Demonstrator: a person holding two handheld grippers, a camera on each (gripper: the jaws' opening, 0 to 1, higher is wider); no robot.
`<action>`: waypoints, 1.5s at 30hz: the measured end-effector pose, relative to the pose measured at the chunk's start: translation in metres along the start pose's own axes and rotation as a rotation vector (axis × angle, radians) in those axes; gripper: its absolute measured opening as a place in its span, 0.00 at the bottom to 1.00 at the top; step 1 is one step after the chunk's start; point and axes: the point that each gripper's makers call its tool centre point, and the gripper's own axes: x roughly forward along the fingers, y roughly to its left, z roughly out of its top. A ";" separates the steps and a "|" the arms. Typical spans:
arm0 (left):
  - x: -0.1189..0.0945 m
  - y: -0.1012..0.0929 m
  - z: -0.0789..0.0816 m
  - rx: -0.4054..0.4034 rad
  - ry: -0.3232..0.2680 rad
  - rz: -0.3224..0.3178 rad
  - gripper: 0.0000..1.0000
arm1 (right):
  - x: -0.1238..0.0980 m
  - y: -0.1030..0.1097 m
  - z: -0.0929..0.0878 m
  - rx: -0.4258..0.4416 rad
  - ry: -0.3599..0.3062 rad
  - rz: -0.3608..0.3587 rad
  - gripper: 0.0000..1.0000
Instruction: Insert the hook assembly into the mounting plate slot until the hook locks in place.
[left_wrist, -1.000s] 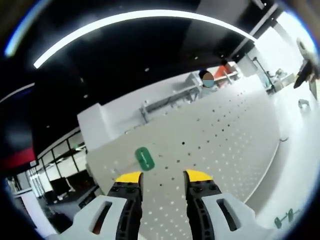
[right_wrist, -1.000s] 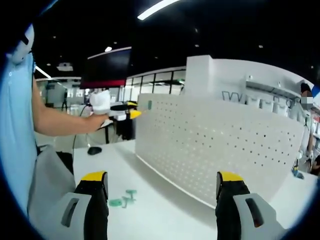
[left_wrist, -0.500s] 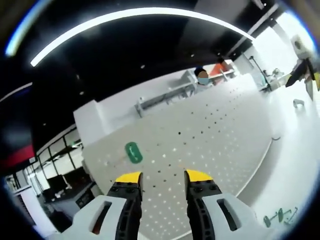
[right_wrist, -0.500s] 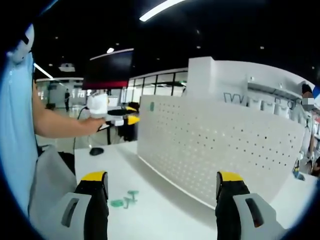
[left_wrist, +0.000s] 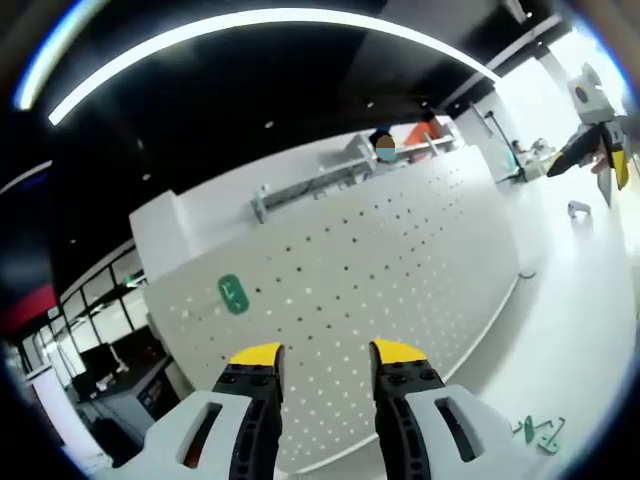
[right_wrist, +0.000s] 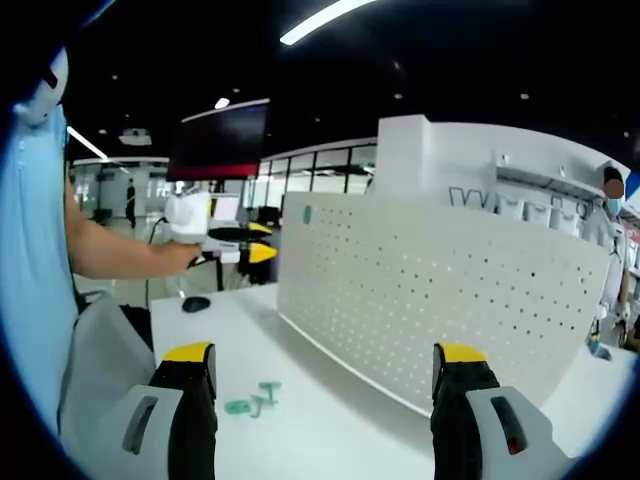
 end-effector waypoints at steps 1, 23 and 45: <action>-0.001 -0.003 -0.002 0.002 0.006 -0.004 0.36 | 0.000 0.000 -0.001 0.001 0.001 0.001 0.90; -0.025 -0.078 -0.053 -0.051 0.223 -0.157 0.36 | 0.006 0.005 -0.005 0.010 -0.005 0.031 0.90; -0.050 -0.135 -0.089 -0.068 0.397 -0.302 0.33 | 0.007 0.009 -0.008 0.013 -0.003 0.042 0.90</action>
